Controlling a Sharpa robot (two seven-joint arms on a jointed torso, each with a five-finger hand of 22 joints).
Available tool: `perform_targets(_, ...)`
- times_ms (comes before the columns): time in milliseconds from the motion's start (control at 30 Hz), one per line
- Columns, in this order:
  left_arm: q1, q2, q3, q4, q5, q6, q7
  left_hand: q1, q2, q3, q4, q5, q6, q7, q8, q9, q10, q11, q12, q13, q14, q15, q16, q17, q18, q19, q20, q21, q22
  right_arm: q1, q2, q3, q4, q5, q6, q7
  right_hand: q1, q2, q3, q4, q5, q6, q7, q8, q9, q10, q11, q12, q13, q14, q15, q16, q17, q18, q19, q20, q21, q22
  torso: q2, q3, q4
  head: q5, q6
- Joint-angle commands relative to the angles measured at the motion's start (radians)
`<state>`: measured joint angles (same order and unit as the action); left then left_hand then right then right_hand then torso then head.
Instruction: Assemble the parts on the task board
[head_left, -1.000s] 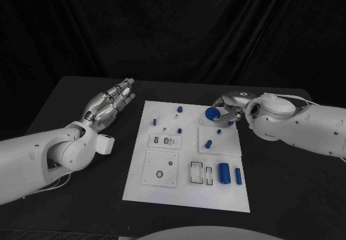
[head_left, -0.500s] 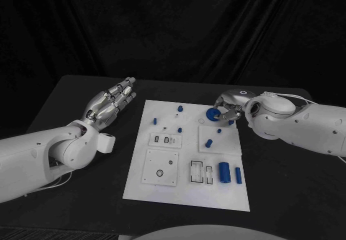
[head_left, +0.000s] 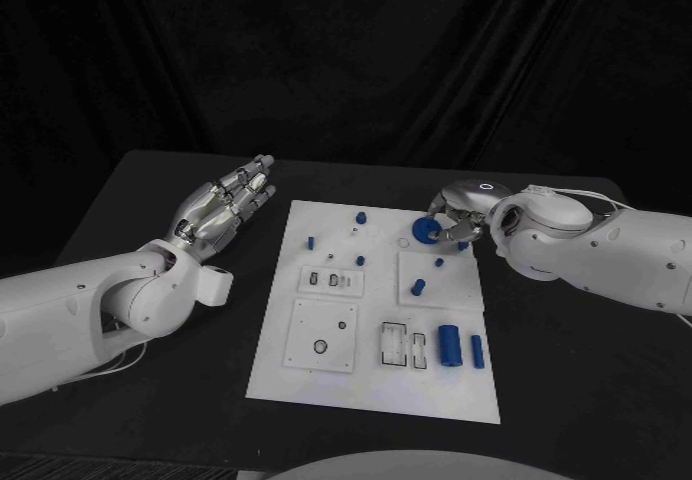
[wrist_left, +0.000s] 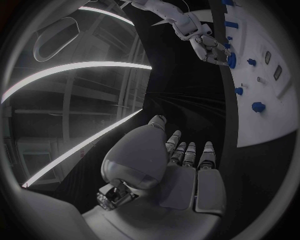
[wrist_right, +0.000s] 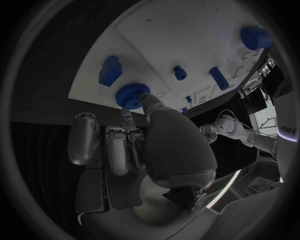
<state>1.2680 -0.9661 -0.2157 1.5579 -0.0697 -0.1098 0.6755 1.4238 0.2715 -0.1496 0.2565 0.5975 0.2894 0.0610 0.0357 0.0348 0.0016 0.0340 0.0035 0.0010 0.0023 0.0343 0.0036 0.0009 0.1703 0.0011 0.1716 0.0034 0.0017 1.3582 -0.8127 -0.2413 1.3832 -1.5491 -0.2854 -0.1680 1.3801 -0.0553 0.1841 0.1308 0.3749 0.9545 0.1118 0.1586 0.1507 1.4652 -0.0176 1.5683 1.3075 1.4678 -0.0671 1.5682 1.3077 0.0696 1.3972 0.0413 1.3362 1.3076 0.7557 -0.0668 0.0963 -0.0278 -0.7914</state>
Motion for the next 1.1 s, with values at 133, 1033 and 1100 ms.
perform_targets(133,0.001,0.004,0.001,0.000,-0.001,0.020,0.012,0.015,0.000,0.011,-0.003,0.007,-0.003,0.009,0.003,0.001,-0.002,0.007,-0.003,-0.001,-0.002,0.008,-0.004,-0.001,0.011,-0.001,0.007,-0.003,-0.002,-0.009,-0.004,-0.005,0.014,-0.003,-0.045,0.052,-0.013,-0.019,0.022,-0.015,0.111,0.065,-0.049,0.135,0.155,0.106,0.004,0.002,0.263,0.103,-0.005,0.003,0.263,-0.014,0.035,-0.001,0.035,0.119,0.000,-0.0002,0.0010,-0.001,0.006)
perform_targets(1033,-0.001,0.011,0.001,-0.013,-0.001,0.040,0.004,0.018,0.004,0.027,-0.009,0.006,-0.009,0.010,0.001,0.001,-0.002,0.009,-0.003,-0.001,-0.002,0.017,-0.004,-0.001,0.010,-0.001,0.020,-0.003,-0.002,0.023,0.026,-0.004,0.045,-0.003,-0.078,0.058,-0.097,-0.064,0.041,0.081,0.160,0.071,-0.042,0.100,0.159,0.106,0.010,0.002,0.263,0.103,0.001,0.003,0.263,-0.032,0.085,0.004,0.101,0.172,-0.002,-0.0009,0.0013,0.010,0.006)
perform_targets(1100,-0.001,0.011,0.001,-0.013,-0.001,0.040,0.003,0.018,0.004,0.027,-0.009,0.006,-0.009,0.010,0.001,0.001,-0.002,0.009,-0.003,-0.001,-0.002,0.017,-0.004,-0.001,0.010,-0.001,0.020,-0.003,-0.002,0.025,0.035,-0.004,0.044,-0.003,-0.073,0.057,-0.096,-0.064,0.041,0.082,0.159,0.071,-0.042,0.100,0.159,0.106,0.010,0.002,0.263,0.103,0.001,0.003,0.263,-0.032,0.086,0.004,0.102,0.173,-0.002,-0.0005,0.0005,0.010,0.005)
